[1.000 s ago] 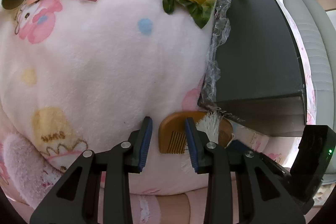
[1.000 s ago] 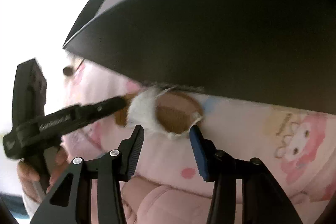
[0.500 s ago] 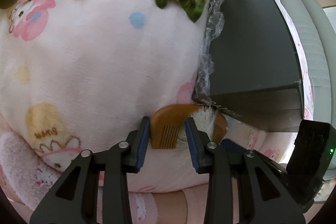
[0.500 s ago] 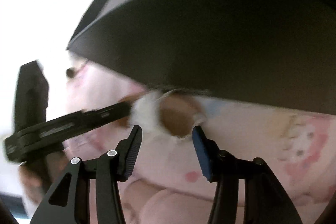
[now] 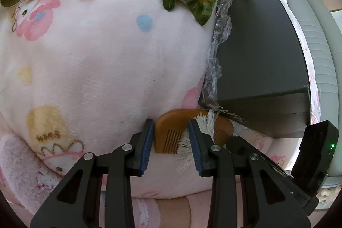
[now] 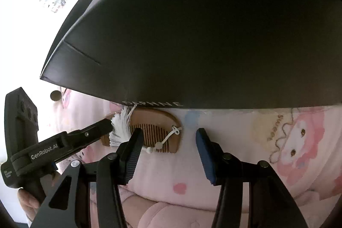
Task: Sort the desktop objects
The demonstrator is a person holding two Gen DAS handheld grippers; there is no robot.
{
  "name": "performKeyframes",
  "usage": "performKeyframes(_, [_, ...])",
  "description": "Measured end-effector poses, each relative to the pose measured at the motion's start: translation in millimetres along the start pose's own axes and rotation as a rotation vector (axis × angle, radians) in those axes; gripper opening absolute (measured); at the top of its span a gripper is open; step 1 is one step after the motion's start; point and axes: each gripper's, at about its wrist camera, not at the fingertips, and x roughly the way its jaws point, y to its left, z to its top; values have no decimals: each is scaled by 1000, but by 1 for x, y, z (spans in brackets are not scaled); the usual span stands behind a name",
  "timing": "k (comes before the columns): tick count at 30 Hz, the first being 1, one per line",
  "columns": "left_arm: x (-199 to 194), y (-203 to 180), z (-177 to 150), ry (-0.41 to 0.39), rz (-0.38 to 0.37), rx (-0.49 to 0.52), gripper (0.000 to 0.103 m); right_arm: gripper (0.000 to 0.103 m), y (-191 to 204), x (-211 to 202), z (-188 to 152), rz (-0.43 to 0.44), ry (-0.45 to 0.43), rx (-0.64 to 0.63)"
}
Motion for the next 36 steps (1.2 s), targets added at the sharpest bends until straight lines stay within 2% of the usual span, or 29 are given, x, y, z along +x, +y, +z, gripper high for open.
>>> performKeyframes(3, [0,-2,-4,-3,-1,-2,33,49,4,5,-5,60,52,-16])
performKeyframes(5, [-1,-3,-7,-4,-3,-4,33,49,6,6,-8,68,66,-22])
performKeyframes(12, [1,-11,-14,-5,5,9,34,49,6,4,-16,44,-7,4])
performKeyframes(14, [-1,-13,-14,-15,12,15,34,51,6,2,-18,57,-11,3])
performKeyframes(16, [-6,-15,-16,-36,19,22,34,48,5,-1,-21,76,-12,-2])
performKeyframes(18, [-13,-17,-20,-55,8,22,34,42,8,-9,-25,85,-28,-24])
performKeyframes(25, [-54,-32,-28,-120,-76,84,32,36,11,-47,-49,111,-127,-120])
performKeyframes(27, [-72,-23,-20,-147,-98,103,32,34,10,-64,-42,106,-186,-152])
performKeyframes(30, [-96,-13,-5,-185,-130,131,32,33,15,-71,-12,128,-245,-156])
performKeyframes(35, [-112,-51,41,-220,-164,183,32,33,50,-80,6,182,-342,-185])
performKeyframes(36, [-115,-59,50,-227,-171,193,32,33,48,-93,9,191,-364,-194])
